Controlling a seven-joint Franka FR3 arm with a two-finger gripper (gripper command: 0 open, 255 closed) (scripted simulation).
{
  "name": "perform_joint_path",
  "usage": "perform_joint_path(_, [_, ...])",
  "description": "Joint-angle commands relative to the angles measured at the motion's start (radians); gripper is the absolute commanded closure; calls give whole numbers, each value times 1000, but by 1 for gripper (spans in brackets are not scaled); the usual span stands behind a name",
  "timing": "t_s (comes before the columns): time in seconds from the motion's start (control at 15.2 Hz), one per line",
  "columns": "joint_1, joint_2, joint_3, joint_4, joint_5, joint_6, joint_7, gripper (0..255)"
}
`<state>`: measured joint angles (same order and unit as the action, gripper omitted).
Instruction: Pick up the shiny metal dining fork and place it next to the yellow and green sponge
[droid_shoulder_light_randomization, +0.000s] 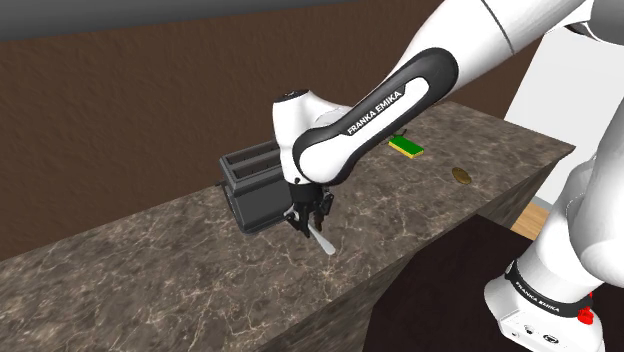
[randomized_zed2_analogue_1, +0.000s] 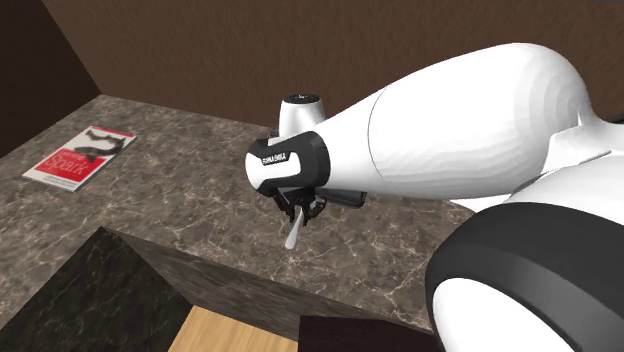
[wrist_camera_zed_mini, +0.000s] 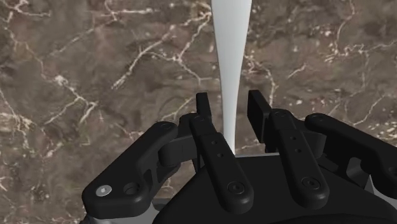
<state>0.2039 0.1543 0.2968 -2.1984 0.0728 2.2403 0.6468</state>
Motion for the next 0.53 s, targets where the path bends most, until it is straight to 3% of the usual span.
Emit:
perform_joint_path(0.0, [-1, -21, 2, 6, 6, -26, -1, 255])
perform_joint_path(0.46, [-84, -99, -62, -79, 19, -29, -154, 255])
